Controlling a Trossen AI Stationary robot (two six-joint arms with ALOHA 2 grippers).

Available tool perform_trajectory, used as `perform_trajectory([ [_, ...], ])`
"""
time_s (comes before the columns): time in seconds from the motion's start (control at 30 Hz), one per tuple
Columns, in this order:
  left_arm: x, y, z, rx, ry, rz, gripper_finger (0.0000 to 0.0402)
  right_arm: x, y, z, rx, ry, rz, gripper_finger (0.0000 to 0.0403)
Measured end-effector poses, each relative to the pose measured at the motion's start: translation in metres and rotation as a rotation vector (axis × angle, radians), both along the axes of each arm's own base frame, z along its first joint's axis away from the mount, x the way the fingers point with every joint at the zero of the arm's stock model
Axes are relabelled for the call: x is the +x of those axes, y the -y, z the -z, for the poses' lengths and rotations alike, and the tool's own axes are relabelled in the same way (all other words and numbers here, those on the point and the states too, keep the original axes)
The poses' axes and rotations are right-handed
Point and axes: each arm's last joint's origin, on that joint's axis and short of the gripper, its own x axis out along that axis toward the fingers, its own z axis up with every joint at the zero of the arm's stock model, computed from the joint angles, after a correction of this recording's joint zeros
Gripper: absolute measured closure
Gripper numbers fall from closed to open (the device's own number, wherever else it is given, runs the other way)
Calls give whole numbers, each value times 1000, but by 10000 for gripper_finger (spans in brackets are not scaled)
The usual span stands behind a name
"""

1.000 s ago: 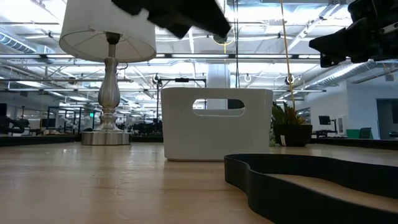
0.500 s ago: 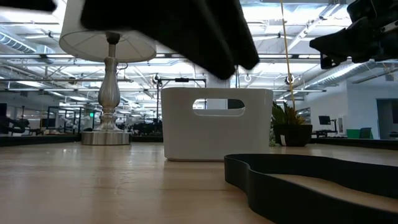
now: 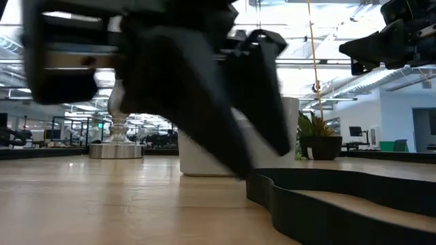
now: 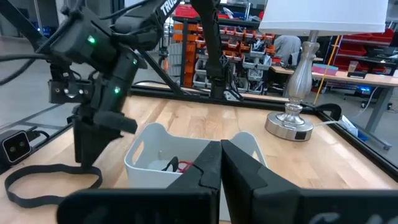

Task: Pick and place rubber bands into bin
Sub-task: Put the large black rubber band into the gray bin

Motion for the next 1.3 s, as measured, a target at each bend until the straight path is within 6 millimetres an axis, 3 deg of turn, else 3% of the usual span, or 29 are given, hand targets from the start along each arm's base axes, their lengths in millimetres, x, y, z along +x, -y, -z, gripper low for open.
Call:
perform_trajectory([
  [0.4,5,-1,23,-34,-60,35,258,0,0,0,-6,-4,0,399],
  [0.5,4,1,22,-37,-54,42,297,0,0,1,-8,-5,0,399],
  [0.63,1,7,18,-30,-37,80,378,0,0,0,-9,-4,0,399],
  [0.73,-1,11,13,-31,-22,89,390,0,0,0,-10,-3,0,399],
  [0.97,-6,21,-32,73,124,56,396,0,0,1,-3,-7,1,399],
  [1.3,-25,2,-116,238,345,-92,398,1,0,1,-1,-9,2,399],
])
